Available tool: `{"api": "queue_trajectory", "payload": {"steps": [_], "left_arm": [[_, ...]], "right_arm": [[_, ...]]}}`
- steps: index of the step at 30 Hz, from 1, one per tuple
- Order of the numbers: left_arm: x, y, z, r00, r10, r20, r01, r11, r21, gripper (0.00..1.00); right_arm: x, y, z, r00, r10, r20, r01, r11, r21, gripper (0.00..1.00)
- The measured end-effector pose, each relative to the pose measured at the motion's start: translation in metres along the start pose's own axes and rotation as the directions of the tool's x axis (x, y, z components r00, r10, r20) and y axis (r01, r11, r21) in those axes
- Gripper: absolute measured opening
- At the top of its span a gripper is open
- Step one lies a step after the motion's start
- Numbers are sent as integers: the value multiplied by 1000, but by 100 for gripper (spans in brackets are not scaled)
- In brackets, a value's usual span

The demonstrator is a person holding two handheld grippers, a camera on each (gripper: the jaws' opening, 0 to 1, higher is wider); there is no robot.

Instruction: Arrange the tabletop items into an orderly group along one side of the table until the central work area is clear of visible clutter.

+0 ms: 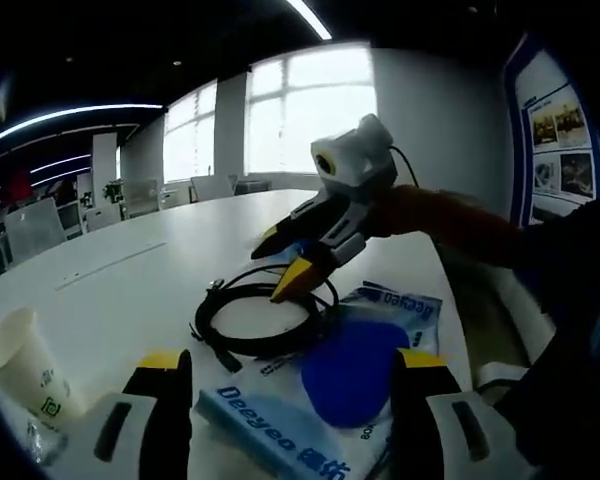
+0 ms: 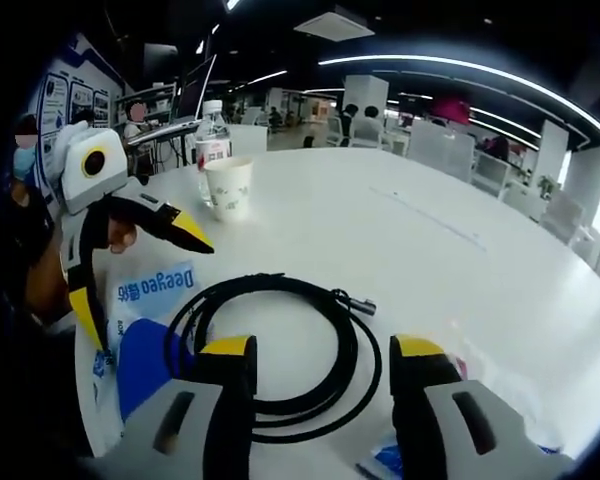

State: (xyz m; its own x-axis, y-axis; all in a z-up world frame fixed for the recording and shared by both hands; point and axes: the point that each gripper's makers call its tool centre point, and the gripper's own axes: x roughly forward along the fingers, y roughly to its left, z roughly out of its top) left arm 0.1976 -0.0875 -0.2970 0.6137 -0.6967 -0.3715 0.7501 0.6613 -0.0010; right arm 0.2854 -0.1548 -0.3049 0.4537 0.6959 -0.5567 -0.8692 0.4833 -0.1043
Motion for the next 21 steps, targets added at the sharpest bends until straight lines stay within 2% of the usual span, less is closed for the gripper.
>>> {"api": "queue_trajectory", "payload": {"steps": [7, 21], "left_arm": [[4, 0, -2, 1000, -3, -8, 3, 1000, -5, 80], [16, 2, 0, 1000, -3, -23, 3, 999, -33, 79]], "right_arm": [[-1, -4, -1, 1000, -3, -2, 3, 1000, 3, 50], [-2, -3, -10, 1000, 1, -12, -1, 1000, 16, 41]]}}
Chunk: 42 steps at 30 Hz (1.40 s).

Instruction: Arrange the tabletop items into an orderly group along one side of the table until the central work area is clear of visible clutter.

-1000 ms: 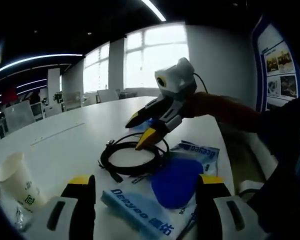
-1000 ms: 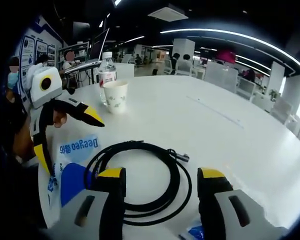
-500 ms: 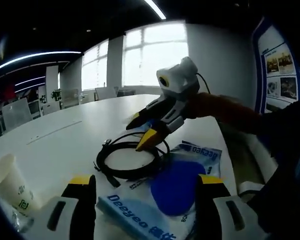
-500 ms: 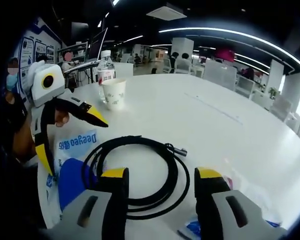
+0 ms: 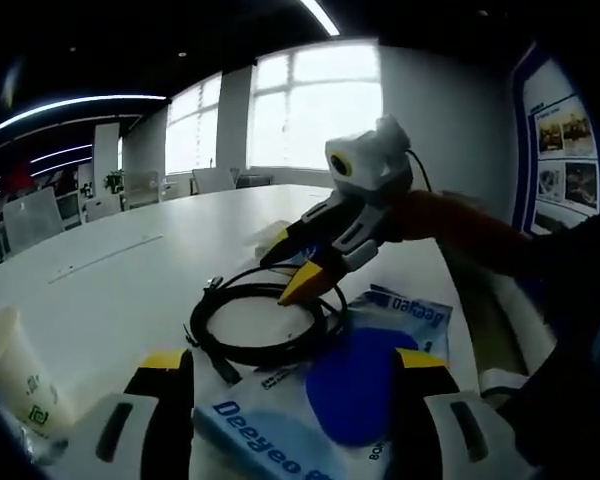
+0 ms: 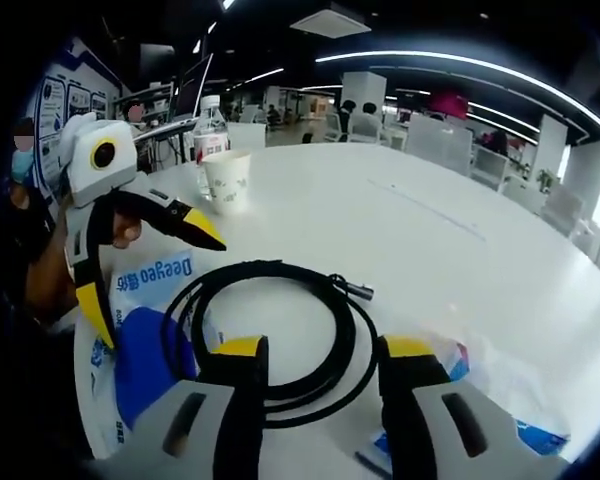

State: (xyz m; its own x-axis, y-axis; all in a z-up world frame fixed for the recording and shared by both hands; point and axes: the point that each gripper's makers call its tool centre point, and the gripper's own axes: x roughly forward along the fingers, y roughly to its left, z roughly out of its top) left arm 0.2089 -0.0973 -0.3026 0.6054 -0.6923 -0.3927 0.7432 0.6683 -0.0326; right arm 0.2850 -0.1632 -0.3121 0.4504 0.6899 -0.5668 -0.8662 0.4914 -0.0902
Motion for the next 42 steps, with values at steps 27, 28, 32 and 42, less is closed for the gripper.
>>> {"api": "queue_trajectory", "payload": {"steps": [27, 28, 32, 42], "left_arm": [[17, 6, 2, 1000, 16, -25, -16, 1000, -4, 76], [18, 6, 1, 999, 17, -30, -17, 1000, 0, 76], [20, 9, -1, 999, 26, -44, -26, 1000, 3, 75], [29, 13, -4, 997, 36, -66, -35, 999, 14, 72]], "right_arm": [[-8, 7, -4, 1000, -19, -15, 19, 1000, -10, 34], [-7, 5, -4, 1000, -21, -14, 20, 1000, -7, 33], [-6, 2, -3, 1000, -23, -18, 23, 1000, -10, 33], [-8, 1, -3, 999, -35, -6, 35, 999, -3, 26]]}}
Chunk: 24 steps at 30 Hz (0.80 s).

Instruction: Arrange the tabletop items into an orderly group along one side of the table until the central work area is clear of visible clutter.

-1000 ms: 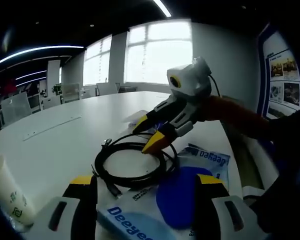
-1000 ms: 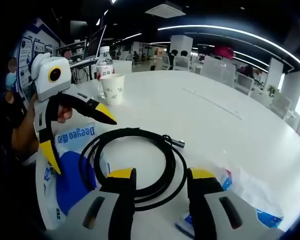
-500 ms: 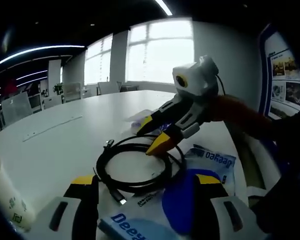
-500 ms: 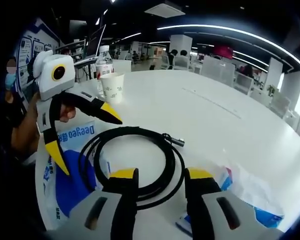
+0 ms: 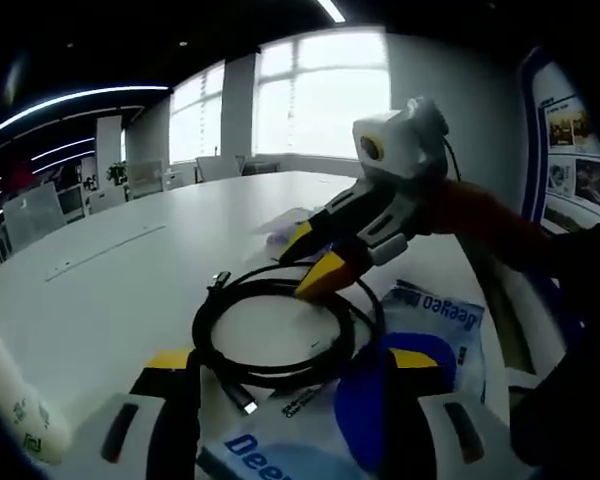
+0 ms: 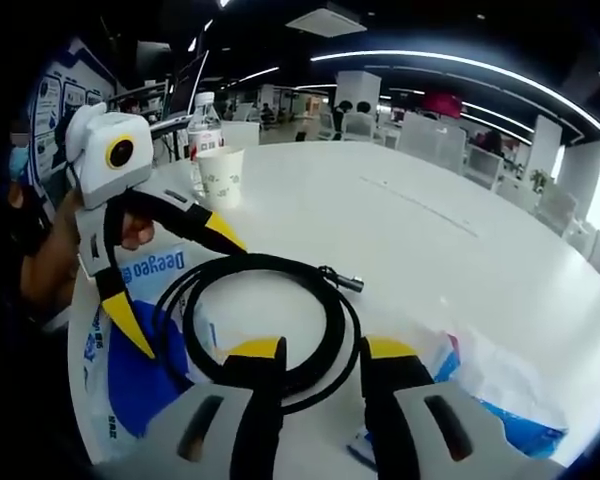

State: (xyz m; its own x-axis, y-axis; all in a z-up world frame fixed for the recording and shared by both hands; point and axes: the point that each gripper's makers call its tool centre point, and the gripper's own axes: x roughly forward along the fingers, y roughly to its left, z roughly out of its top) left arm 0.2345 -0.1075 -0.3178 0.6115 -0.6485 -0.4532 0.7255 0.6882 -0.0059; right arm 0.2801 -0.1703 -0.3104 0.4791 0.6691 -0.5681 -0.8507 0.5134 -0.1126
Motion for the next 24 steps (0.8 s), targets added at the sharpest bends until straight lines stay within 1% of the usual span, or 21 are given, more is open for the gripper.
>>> {"api": "queue_trajectory", "payload": {"steps": [5, 10, 13, 14, 15, 16, 17, 18, 19, 20, 21, 23, 24], "left_arm": [[0, 1, 0, 1000, 2, 0, -2, 1000, 0, 71], [0, 4, 2, 1000, -2, 19, 2, 1000, -6, 71], [0, 5, 2, 1000, -3, 25, 3, 1000, -8, 71], [0, 5, 3, 1000, -3, 27, 3, 1000, -7, 71], [0, 5, 3, 999, -1, 32, 1, 1000, -6, 70], [-1, 4, 6, 999, -2, 50, 3, 1000, -12, 69], [-1, 4, 6, 999, -1, 53, 2, 1000, -15, 67], [-2, 3, 7, 998, -3, 57, 4, 1000, -12, 67], [-2, 3, 6, 999, -4, 51, 5, 1000, -8, 67], [-1, 3, 5, 999, -4, 47, 4, 1000, -6, 67], [-2, 2, 1, 999, -3, 35, 3, 1000, -7, 67], [-5, 4, -1, 999, -3, 41, 3, 1000, -18, 66], [-7, 4, 0, 999, -3, 48, 4, 1000, -28, 66]], "right_arm": [[-1, -3, 1, 1000, -7, 15, 7, 1000, 17, 19], [-2, -6, 1, 1000, -15, 26, 15, 1000, 28, 10], [-1, -4, 1, 999, -17, 31, 16, 999, 32, 8], [-1, -4, 0, 999, -20, 31, 19, 999, 29, 6], [-2, -4, 0, 999, -21, 32, 20, 1000, 21, 0], [-1, 7, 1, 998, 43, 43, -44, 999, 23, 0], [1, 9, 0, 998, 58, 39, -61, 995, 85, 0], [6, 5, -3, 998, 56, 19, -57, 997, 51, 0], [7, 2, -6, 999, 33, -4, -33, 999, -1, 0], [10, -5, -8, 1000, -14, -16, 13, 999, -51, 0], [9, -8, -10, 999, -32, -27, 30, 997, -65, 0], [9, -4, -1, 1000, 2, 28, -2, 1000, -2, 0], [7, -4, 2, 999, 12, 44, -13, 999, 31, 0]]}}
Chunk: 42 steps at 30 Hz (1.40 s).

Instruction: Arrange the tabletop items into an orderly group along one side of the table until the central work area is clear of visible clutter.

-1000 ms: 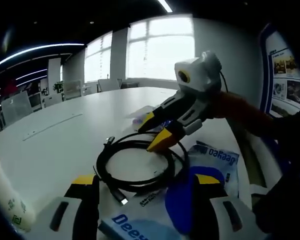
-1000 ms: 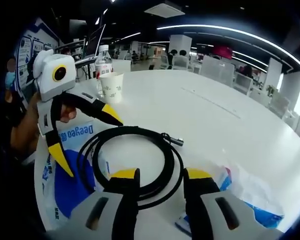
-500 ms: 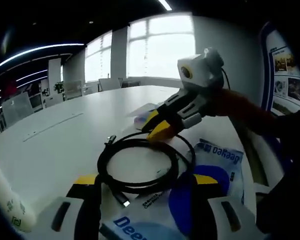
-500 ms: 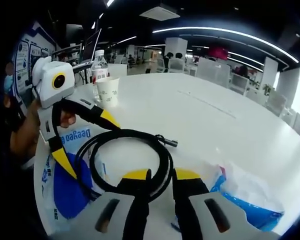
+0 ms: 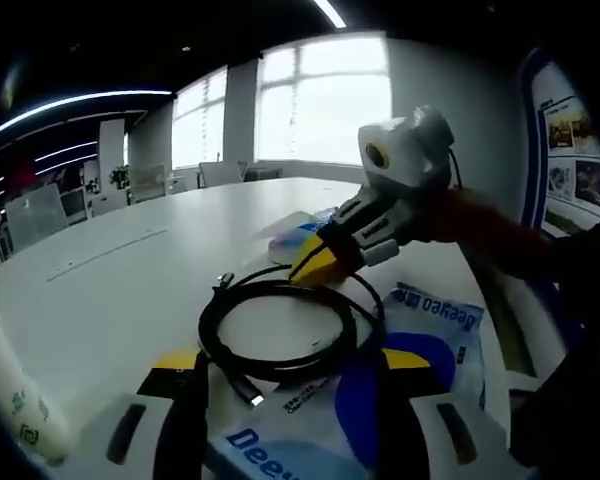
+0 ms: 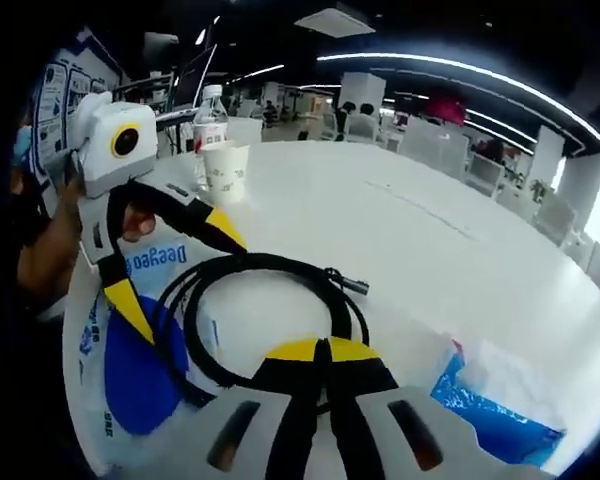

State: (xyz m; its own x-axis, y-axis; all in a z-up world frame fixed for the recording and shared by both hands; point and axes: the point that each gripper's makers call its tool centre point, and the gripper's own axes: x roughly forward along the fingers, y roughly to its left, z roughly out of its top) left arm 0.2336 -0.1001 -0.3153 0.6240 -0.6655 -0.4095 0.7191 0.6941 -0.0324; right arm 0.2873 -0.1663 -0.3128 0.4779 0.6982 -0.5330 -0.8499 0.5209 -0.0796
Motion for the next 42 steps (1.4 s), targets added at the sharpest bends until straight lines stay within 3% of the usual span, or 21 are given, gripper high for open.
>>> {"api": "queue_trajectory", "payload": {"steps": [3, 5, 9, 21, 29, 42], "left_arm": [[-1, 1, 0, 1000, -1, -3, 1, 1000, 1, 66], [-1, 2, 1, 1000, 1, 0, -1, 1000, 2, 66], [-1, 0, 4, 1000, -2, 6, 2, 1000, 8, 66], [0, -1, 5, 1000, -2, 7, 1, 1000, 17, 66], [0, -2, 5, 1000, -7, 6, 7, 1000, 21, 65], [1, -4, 5, 1000, -9, 9, 9, 1000, 28, 64]], "right_arm": [[-4, -15, 4, 998, -57, 6, 57, 998, -24, 0], [-4, -17, 5, 998, -58, 3, 59, 998, -29, 2], [-1, -26, 3, 996, -86, -9, 85, 996, -31, 13], [6, -21, -6, 991, -117, -67, 112, 991, -69, 21], [9, -21, -10, 987, -129, -100, 119, 988, -99, 19], [10, -12, -10, 991, -96, -88, 90, 993, -73, 4]]}}
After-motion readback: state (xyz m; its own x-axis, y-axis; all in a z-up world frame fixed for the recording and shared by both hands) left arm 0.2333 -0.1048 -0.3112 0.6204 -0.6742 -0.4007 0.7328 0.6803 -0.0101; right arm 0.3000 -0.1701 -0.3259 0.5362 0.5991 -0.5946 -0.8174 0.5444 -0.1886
